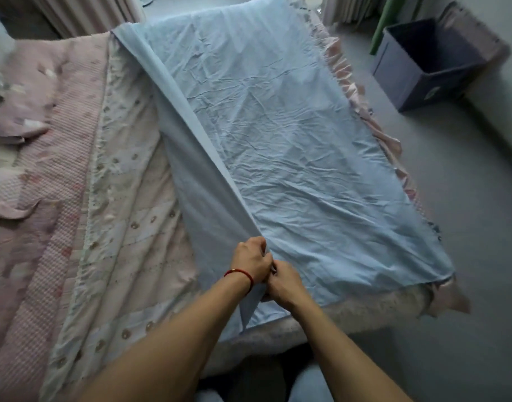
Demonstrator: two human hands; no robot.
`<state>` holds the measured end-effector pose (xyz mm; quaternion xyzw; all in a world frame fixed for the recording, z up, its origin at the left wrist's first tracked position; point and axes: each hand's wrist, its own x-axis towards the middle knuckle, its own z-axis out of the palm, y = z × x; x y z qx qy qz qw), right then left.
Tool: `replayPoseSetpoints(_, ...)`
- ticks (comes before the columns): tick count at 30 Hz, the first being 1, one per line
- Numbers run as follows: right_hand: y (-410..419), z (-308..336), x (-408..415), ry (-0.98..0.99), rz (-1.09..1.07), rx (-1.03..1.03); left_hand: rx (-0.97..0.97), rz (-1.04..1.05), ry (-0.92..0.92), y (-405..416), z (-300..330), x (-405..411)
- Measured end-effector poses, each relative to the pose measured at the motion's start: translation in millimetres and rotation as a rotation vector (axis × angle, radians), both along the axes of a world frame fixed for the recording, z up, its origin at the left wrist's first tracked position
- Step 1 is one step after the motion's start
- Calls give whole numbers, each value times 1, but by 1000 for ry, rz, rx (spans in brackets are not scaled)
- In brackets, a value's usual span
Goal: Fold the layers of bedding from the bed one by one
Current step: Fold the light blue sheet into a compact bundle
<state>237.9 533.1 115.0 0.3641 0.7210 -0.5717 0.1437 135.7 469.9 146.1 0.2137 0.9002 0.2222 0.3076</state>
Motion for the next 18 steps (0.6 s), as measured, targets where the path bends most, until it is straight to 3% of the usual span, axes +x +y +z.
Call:
replayPoseSetpoints(4, 79, 3, 31, -57, 41, 37, -71, -56, -2, 79, 0, 22)
replayPoseSetpoints(8, 148, -14, 58, -164, 32, 151, -79, -79, -183, 131, -13, 41)
replayPoseSetpoints(11, 182, -40, 71, -270, 16, 230, -119, -121, -365, 141, -22, 61)
replayPoseSetpoints(18, 210, -89, 100, -529, 158, 239, -150, -42, -386, 110, -26, 79)
